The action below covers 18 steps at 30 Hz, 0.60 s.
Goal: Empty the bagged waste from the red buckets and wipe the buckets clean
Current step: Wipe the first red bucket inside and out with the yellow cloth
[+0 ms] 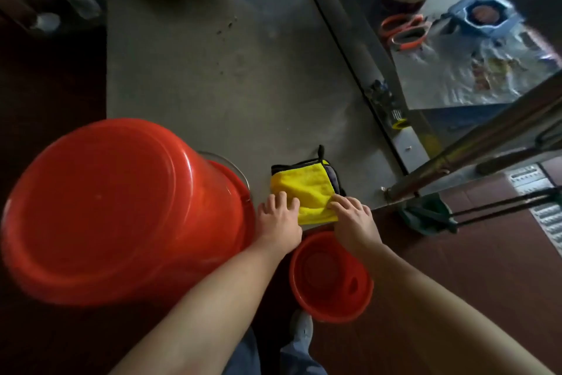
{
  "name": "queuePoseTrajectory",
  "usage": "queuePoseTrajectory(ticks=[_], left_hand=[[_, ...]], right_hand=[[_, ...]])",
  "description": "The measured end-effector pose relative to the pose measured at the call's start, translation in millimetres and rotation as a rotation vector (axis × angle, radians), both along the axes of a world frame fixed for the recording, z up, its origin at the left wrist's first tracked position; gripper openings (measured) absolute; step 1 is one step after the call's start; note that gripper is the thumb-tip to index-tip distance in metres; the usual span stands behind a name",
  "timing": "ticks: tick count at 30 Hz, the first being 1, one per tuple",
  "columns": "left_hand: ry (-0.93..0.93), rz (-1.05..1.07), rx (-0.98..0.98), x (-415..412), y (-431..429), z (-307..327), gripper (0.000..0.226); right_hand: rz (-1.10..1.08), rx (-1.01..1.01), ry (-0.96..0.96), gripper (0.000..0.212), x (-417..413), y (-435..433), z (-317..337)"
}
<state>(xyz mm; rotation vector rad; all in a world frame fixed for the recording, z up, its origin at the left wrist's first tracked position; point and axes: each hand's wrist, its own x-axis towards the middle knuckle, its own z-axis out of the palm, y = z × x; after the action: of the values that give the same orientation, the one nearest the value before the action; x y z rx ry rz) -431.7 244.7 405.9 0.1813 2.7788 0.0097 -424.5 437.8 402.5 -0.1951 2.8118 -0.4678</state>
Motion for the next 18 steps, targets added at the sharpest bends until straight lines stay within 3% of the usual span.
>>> queuePoseTrajectory(ticks=[6, 10, 14, 18], left_hand=[[0.048, 0.004, 0.009, -20.1, -10.1, 81.9, 0.052], [0.142, 0.079, 0.009, -42.1, -33.2, 167.4, 0.052], [0.334, 0.165, -0.034, -48.6, -84.0, 236.8, 0.042], [0.364, 0.27, -0.098, -30.2, -160.3, 275.3, 0.048]], right_hand=[[-0.016, 0.022, -0.067, 0.052, -34.6, -10.6, 71.4], [-0.079, -0.123, -0.021, 0.044, -67.8, -42.3, 148.5], [-0.039, -0.259, 0.011, 0.038, -91.7, -93.0, 207.5], [-0.002, -0.319, -0.061, 0.045, -92.3, -158.5, 241.9]])
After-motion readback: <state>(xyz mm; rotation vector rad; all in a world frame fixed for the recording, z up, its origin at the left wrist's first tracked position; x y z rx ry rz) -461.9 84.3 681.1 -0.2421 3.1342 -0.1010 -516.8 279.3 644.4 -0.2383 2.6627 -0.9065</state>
